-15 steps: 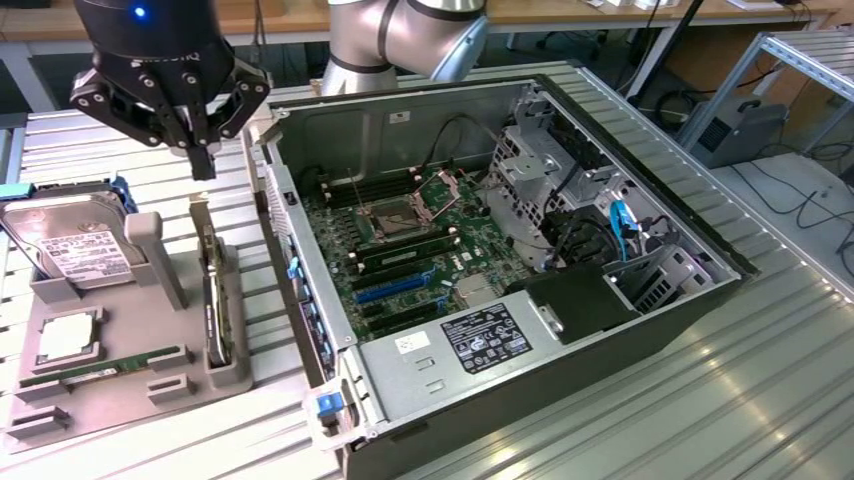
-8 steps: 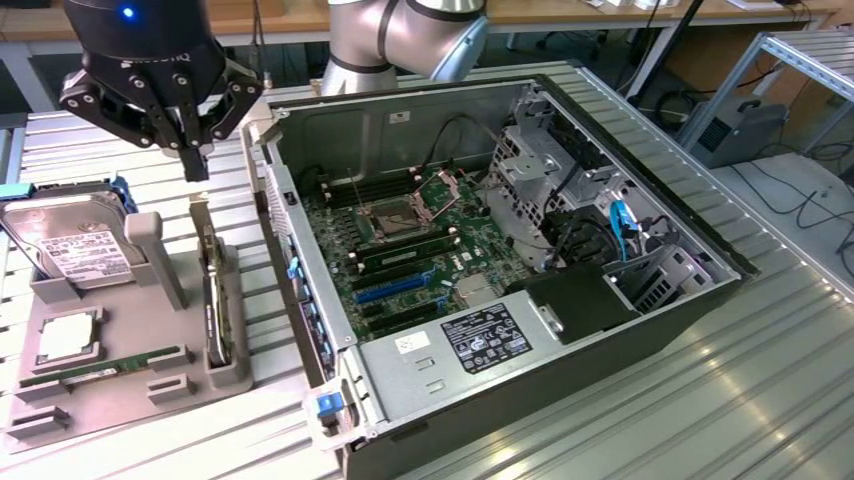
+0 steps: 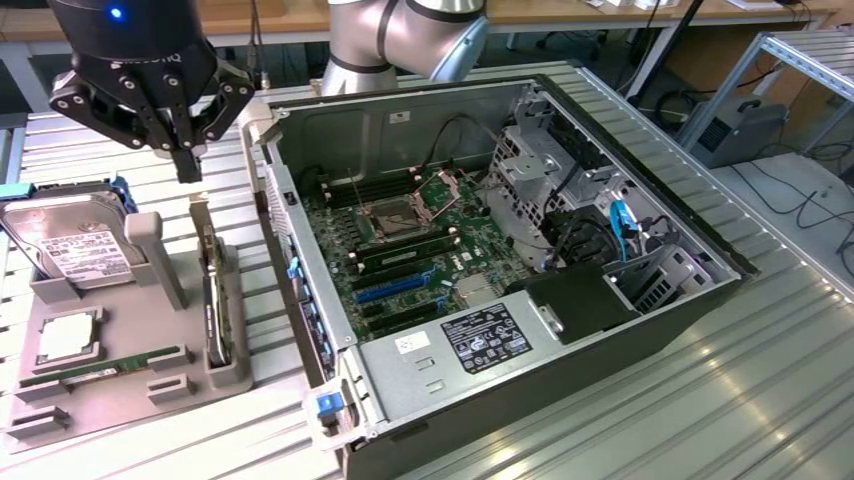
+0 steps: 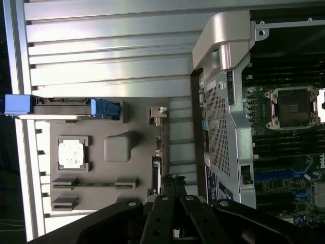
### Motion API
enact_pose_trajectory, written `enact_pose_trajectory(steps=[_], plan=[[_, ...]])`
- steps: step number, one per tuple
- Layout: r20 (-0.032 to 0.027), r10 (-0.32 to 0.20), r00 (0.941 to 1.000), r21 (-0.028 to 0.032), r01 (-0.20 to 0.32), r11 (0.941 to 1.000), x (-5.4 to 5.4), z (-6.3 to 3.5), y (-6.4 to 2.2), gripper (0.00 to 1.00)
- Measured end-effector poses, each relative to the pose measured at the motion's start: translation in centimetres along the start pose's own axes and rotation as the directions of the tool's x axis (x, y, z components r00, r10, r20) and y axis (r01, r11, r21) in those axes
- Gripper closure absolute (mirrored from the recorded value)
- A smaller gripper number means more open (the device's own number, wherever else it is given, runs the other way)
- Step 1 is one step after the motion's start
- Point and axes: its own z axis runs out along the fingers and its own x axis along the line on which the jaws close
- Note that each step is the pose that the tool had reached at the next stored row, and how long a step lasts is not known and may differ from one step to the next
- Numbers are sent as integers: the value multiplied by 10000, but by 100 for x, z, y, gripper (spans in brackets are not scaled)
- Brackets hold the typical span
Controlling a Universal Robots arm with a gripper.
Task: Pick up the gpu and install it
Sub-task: 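Reach for the gpu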
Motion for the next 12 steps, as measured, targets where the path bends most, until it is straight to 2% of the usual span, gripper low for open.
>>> enact_pose_trajectory(steps=[12], plan=[[0, 1, 10000, 0, -1, 10000, 101, -1, -7, 89]])
